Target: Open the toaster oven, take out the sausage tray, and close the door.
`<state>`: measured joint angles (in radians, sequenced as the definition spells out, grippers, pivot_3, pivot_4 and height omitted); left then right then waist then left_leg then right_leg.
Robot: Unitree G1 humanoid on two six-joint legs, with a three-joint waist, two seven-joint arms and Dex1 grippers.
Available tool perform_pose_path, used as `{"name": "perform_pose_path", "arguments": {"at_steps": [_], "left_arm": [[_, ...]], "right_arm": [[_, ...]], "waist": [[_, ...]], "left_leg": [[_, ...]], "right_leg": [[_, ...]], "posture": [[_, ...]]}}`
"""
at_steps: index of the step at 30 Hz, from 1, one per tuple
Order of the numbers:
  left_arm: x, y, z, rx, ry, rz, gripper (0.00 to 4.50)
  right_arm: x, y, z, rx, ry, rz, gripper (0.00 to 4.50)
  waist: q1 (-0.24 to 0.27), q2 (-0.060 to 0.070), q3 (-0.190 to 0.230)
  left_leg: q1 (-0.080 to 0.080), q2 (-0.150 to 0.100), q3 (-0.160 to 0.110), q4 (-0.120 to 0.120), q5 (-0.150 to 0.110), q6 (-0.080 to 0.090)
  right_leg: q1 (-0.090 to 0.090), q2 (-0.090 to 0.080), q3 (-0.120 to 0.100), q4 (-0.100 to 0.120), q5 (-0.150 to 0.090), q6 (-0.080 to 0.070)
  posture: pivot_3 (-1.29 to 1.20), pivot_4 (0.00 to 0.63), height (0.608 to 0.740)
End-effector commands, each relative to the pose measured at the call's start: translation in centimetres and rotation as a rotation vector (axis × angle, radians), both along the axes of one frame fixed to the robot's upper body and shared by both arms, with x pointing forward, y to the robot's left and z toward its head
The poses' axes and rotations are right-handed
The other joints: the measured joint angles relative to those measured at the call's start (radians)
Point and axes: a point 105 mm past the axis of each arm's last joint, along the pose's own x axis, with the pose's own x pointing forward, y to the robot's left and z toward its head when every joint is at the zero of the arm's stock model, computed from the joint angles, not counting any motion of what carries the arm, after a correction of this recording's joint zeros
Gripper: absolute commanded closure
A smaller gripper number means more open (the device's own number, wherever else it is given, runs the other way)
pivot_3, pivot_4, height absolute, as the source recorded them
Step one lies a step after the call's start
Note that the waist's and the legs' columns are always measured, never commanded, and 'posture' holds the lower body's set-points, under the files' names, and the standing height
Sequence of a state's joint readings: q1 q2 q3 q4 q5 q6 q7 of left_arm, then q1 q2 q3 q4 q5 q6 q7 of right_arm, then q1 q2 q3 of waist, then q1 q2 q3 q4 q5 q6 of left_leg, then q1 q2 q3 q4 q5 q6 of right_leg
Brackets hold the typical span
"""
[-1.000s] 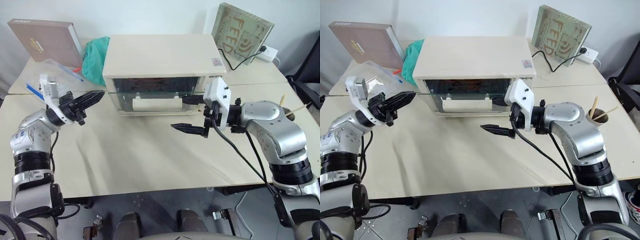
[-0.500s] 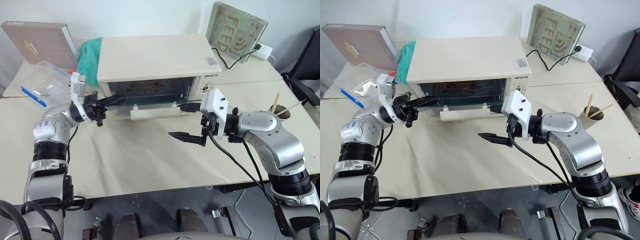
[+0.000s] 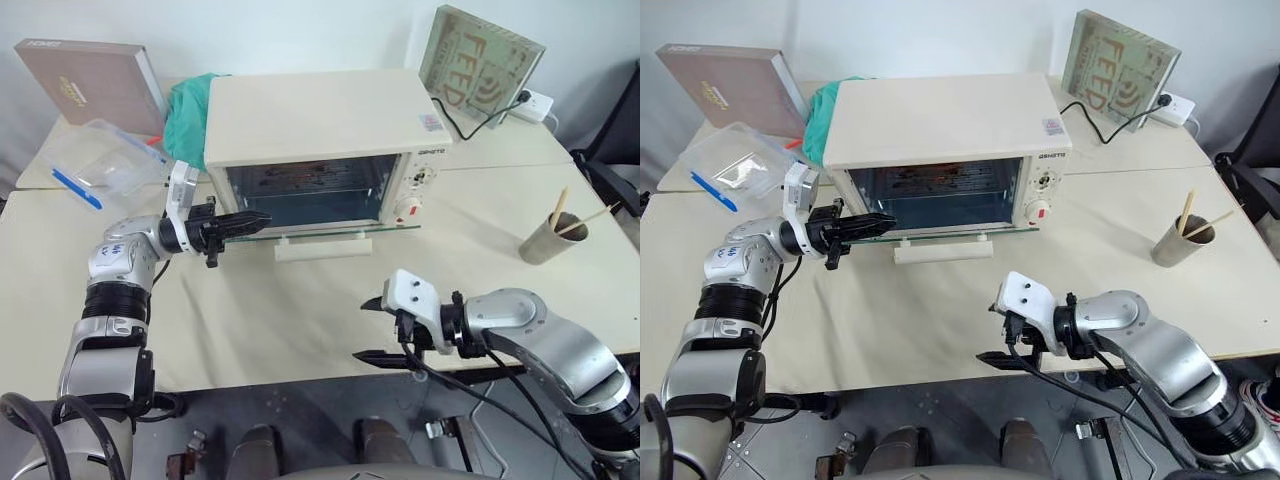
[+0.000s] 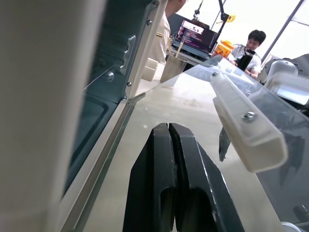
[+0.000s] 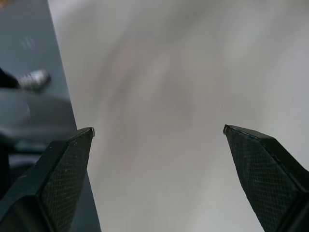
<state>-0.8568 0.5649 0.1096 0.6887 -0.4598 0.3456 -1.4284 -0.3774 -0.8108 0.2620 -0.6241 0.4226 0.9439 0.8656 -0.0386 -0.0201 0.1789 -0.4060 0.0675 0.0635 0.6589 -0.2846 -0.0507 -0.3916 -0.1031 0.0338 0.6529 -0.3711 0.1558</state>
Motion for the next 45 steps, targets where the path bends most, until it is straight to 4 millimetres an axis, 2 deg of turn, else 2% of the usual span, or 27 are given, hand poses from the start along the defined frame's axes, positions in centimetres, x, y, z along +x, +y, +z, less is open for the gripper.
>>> {"name": "perform_pose_path", "arguments": {"at_steps": [1, 6, 12, 21, 23, 26, 29, 33, 36, 38, 41, 45], "left_arm": [[0.0, 0.0, 0.7, 0.007, -0.036, -0.007, 4.46], [-0.3, -0.2, 0.2, 0.033, -0.028, -0.033, 4.46], [-0.9, -0.9, -0.9, 0.082, -0.019, -0.083, 4.46], [-1.0, -1.4, -1.4, 0.100, -0.015, -0.106, 4.46], [-1.1, -1.4, -1.5, 0.105, -0.013, -0.109, 4.46], [-1.5, -1.6, -2.5, 0.160, 0.001, -0.139, 4.46], [-1.8, -1.7, -3.3, 0.202, 0.006, -0.163, 4.46], [-2.1, -1.8, -4.4, 0.265, 0.006, -0.177, 4.46], [-2.3, -1.9, -5.1, 0.306, -0.005, -0.177, 4.46], [-2.5, -1.8, -5.7, 0.338, -0.020, -0.177, 4.46], [-2.5, -1.9, -6.2, 0.366, -0.039, -0.167, 4.46], [-2.9, -1.6, -7.0, 0.418, -0.060, -0.167, 4.46]], "right_arm": [[-0.3, 0.4, 0.9, 0.022, -0.025, 0.008, 0.00], [-0.2, -0.3, 1.0, 0.004, -0.012, -0.023, 0.00], [-0.4, -5.1, 1.7, -0.102, 0.010, -0.140, 0.00], [-1.4, -10.9, 3.2, -0.250, 0.039, -0.271, 0.00], [-1.3, -11.6, 3.7, -0.257, 0.024, -0.288, 0.00], [-0.6, -13.1, 5.6, -0.267, -0.032, -0.340, 0.00], [0.2, -13.7, 7.2, -0.257, -0.095, -0.366, 0.00], [1.3, -13.2, 9.3, -0.203, -0.198, -0.366, 0.00], [2.4, -11.5, 10.9, -0.118, -0.282, -0.353, 0.00], [2.9, -9.7, 11.6, -0.052, -0.324, -0.324, 0.00], [3.5, -7.5, 12.1, 0.012, -0.353, -0.299, 0.00], [4.1, -4.2, 11.5, 0.057, -0.371, -0.253, 0.00]], "waist": [[0.005, 0.000, 0.000], [0.015, 0.000, 0.000], [0.035, -0.001, 0.000], [0.040, -0.002, 0.001], [0.040, -0.002, 0.001], [0.040, -0.002, 0.001], [0.039, -0.002, 0.001], [0.038, -0.002, 0.001], [0.035, -0.002, 0.001], [0.035, -0.002, 0.001], [0.035, -0.002, 0.001], [0.036, -0.002, 0.001]], "left_leg": [[0.000, 0.000, 0.000, 0.000, 0.000, 0.000], [-0.001, 0.000, 0.000, 0.002, -0.001, 0.001], [-0.002, 0.000, 0.000, 0.004, -0.002, 0.003], [-0.002, 0.000, 0.001, 0.005, -0.002, 0.003], [-0.001, 0.000, 0.001, 0.006, -0.002, 0.003], [-0.001, 0.000, 0.001, 0.006, -0.002, 0.003], [-0.001, 0.000, 0.001, 0.005, -0.002, 0.003], [-0.001, 0.000, 0.001, 0.005, -0.002, 0.003], [-0.001, 0.000, 0.001, 0.005, -0.002, 0.003], [-0.001, 0.000, 0.001, 0.005, -0.002, 0.003], [-0.001, 0.000, 0.001, 0.005, -0.002, 0.003], [-0.001, 0.000, 0.001, 0.005, -0.002, 0.003]], "right_leg": [[0.000, 0.000, 0.000, 0.000, 0.000, 0.000], [0.000, 0.000, 0.000, 0.000, 0.000, 0.000], [0.001, 0.000, 0.000, 0.000, 0.000, 0.000], [0.001, 0.000, 0.000, 0.000, 0.000, 0.000], [0.001, 0.000, 0.000, 0.000, 0.000, 0.000], [0.001, 0.000, 0.000, 0.000, 0.000, 0.000], [0.001, 0.000, 0.000, 0.000, 0.000, 0.000], [0.000, 0.000, 0.000, 0.000, 0.000, 0.000], [0.000, 0.000, 0.001, 0.000, 0.000, 0.000], [0.000, 0.000, 0.001, 0.000, 0.000, 0.000], [0.000, 0.000, 0.001, 0.000, 0.000, 0.000], [0.000, 0.000, 0.001, 0.001, 0.000, 0.000]], "posture": [[0.00, 0.150, 0.740], [0.00, 0.150, 0.740], [0.00, 0.150, 0.740], [0.00, 0.150, 0.740], [0.00, 0.150, 0.740], [0.00, 0.150, 0.740], [0.00, 0.150, 0.740], [0.00, 0.150, 0.740], [0.00, 0.150, 0.740], [0.00, 0.150, 0.740], [0.00, 0.150, 0.740], [0.00, 0.150, 0.740]]}}
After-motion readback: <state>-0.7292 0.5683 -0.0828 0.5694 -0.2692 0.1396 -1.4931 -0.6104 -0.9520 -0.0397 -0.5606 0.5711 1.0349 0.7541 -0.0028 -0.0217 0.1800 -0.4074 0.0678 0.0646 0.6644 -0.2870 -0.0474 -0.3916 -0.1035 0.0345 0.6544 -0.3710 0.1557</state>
